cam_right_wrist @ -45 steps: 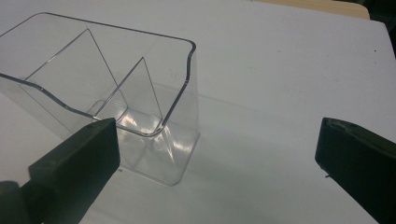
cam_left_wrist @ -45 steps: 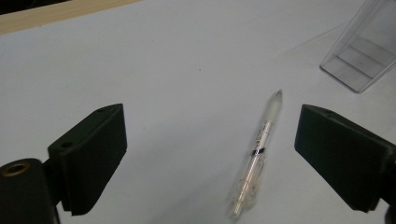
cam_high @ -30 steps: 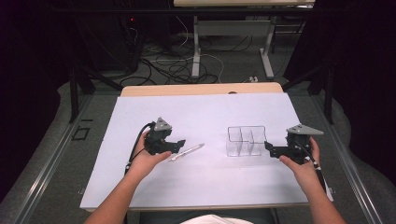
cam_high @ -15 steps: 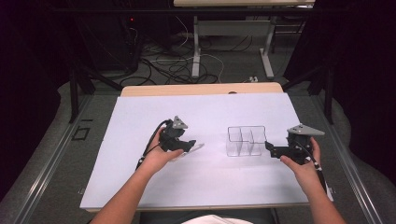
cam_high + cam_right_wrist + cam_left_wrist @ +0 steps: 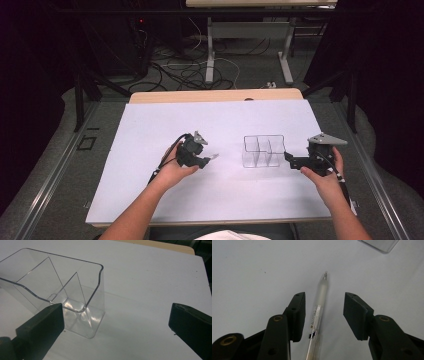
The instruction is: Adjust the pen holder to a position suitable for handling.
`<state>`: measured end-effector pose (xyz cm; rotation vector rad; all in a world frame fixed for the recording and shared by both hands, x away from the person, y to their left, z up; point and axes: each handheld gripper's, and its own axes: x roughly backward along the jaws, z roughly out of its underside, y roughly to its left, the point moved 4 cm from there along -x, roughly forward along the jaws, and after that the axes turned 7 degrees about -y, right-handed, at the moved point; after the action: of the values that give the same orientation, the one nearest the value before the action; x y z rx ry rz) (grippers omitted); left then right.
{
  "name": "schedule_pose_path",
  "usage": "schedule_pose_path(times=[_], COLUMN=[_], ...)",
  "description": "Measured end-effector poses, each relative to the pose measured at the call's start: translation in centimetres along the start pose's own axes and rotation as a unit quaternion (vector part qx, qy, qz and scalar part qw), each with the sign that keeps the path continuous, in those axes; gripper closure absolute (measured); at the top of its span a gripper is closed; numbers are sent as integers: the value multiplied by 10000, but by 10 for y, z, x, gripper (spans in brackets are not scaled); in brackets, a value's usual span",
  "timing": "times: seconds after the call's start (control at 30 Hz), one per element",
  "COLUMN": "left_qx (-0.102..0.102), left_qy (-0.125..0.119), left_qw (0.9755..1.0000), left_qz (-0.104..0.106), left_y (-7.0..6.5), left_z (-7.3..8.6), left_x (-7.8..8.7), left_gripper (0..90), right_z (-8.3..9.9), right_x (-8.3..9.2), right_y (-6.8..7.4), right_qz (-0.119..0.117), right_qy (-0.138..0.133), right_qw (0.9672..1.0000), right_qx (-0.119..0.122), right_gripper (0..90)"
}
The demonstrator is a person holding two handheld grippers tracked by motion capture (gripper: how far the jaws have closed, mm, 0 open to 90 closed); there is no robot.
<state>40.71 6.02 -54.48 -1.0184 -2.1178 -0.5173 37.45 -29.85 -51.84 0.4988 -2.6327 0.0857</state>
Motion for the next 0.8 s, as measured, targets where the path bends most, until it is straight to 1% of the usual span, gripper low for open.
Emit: schedule_pose_path(times=[0.13, 0.2, 0.23, 0.27, 0.3, 0.33, 0.37, 0.4, 0.43, 0.57, 0.6, 0.63, 0.67, 0.73, 0.8], left_qx=[-49, -113, -74, -7, -65, -60, -49, -108, -135, -165, -122, -126, -121, -164, -186], left_qy=[178, 259, 252, 252, 316, 333, 339, 440, 454, 646, 693, 728, 744, 807, 857], left_qw=[9998, 9996, 9997, 9997, 9995, 9994, 9994, 9990, 9989, 9978, 9975, 9973, 9972, 9966, 9961], left_qz=[17, 1, -23, -12, -28, -22, -51, -42, -40, -22, 19, 29, 30, 0, -32], left_y=[-4, -3, -3, -2, 0, 0, 1, 3, 4, 6, 6, 6, 6, 6, 6], left_z=[3, 4, 4, 4, 5, 5, 6, 7, 7, 10, 10, 11, 11, 11, 12], left_x=[-4, -5, -6, -7, -7, -8, -9, -9, -11, -16, -17, -18, -19, -20, -22], left_gripper=[586, 591, 599, 603, 604, 607, 610, 614, 624, 651, 664, 668, 672, 675, 679], right_z=[-1, -1, 0, 0, 0, 0, 0, 0, 0, 0, 0, 0, 0, 0, 0], right_x=[1, 0, 0, 0, 2, 0, 2, 0, 0, 0, 2, 0, 0, 0, 0], right_y=[0, 0, 0, 0, 0, 0, 0, 0, 0, 0, 0, 0, 0, 0, 0], right_qz=[-19, -3, -2, -24, -24, -7, -17, -20, -14, -10, -12, -6, 23, -25, 0], right_qy=[-18, -21, -16, -1, 101, -20, 106, -3, 0, -5, 104, 0, -17, -2, -10], right_qw=[10000, 10000, 10000, 10000, 9999, 10000, 9999, 10000, 10000, 10000, 9999, 10000, 10000, 10000, 10000], right_qx=[8, 10, 0, 9, 52, 36, 65, 16, 7, 27, 43, 41, 28, 33, 36], right_gripper=[0, 0, 0, 0, 0, 0, 0, 0, 0, 0, 0, 0, 0, 0, 0])
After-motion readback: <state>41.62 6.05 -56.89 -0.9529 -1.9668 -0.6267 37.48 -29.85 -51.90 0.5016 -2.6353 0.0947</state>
